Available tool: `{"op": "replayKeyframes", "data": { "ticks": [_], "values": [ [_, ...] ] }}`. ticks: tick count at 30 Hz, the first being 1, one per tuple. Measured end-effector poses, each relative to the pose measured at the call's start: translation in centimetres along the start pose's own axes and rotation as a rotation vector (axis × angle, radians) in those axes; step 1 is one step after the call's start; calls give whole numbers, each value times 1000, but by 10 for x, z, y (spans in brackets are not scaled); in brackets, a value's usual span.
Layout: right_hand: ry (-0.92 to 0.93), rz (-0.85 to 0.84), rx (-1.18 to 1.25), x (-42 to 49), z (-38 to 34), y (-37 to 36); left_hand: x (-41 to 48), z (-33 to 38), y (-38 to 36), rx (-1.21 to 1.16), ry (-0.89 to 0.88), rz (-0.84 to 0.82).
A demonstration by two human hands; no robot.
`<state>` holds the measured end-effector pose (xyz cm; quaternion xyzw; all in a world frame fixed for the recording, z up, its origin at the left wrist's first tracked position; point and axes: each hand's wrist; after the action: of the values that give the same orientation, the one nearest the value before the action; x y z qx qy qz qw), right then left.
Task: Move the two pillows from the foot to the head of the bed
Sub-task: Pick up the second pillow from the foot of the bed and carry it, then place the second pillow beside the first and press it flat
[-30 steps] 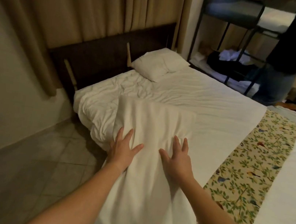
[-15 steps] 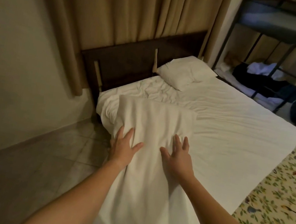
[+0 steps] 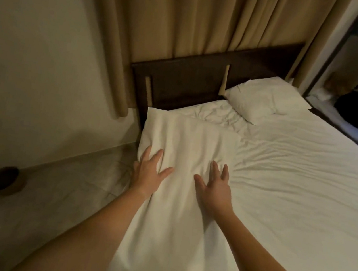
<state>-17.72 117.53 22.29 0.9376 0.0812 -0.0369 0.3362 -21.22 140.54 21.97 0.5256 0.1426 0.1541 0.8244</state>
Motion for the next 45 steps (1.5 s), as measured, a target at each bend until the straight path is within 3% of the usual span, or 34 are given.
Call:
{"op": "replayKeyframes", "data": {
  "ticks": [14,31,45],
  "values": [
    [22,-51,-46,139,-15,-6,107,18,-12,-45,93,-18],
    [-230,175,18,313,-108,-93,382,-19,16,51,-176,-171],
    [-298,284,50,433,-107,-73,518,32,4,22,-304,-249]
  ]
}}
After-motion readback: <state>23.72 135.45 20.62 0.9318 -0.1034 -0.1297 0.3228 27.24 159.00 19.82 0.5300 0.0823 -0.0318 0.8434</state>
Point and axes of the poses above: each hand's wrist, its own x-axis towards the middle knuckle, its own y-axis out of the back of the hand, z = x × y, and after that the axes turned 8 degrees about x, right-handed
